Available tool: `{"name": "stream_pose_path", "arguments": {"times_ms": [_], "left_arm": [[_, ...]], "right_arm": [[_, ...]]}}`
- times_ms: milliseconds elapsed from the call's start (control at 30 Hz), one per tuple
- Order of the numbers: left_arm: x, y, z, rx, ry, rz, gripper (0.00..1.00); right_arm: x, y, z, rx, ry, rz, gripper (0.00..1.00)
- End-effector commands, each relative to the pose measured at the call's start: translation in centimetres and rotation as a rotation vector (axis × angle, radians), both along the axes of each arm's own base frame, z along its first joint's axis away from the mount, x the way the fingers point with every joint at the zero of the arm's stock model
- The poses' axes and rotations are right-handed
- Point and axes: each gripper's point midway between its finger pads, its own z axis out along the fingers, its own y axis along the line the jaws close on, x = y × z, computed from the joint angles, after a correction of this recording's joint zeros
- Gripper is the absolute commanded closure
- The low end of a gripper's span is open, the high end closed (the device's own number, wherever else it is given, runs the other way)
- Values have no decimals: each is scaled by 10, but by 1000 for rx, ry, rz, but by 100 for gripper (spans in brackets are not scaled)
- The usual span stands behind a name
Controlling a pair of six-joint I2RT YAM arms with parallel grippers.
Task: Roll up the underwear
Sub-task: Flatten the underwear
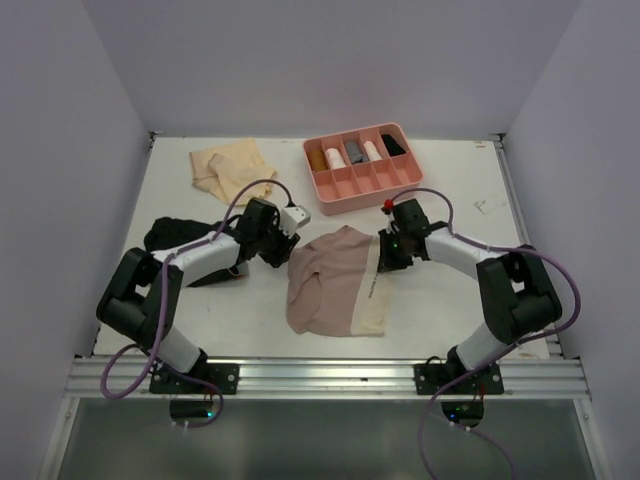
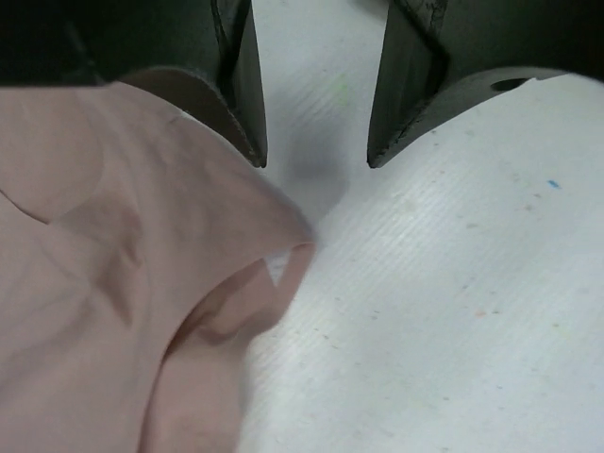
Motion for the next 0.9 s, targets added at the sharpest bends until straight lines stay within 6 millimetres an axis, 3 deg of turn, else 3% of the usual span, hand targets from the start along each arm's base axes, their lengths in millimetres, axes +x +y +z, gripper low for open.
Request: {"name": "stream_pose_path", "arguments": {"times_ms": [0, 133, 233, 333, 467, 633, 800, 867], "left_arm": [[36, 12, 34, -23, -158, 132, 48], [47, 19, 58, -58, -203, 113, 43], [33, 0, 66, -115, -170, -39, 45], [18, -19, 65, -172, -108, -168, 45], [11, -28, 56, -182, -61, -244, 45], [10, -35, 33, -158, -11, -267, 45], [5, -34, 1, -115, 61, -255, 50], [3, -27, -11, -83, 81, -226, 58]], "right_arm": [[3, -2, 32, 16, -82, 6, 84], [1, 4, 61, 69, -116, 13, 76], [-6, 14, 79, 144, -125, 11, 75], [-23, 32, 82, 173, -97, 41, 74], [-50, 59, 67, 188, -43, 85, 74], [-77, 76, 27, 145, 27, 139, 73], [-104, 79, -1, 64, 93, 218, 74], [-113, 73, -6, 28, 115, 246, 76]]}}
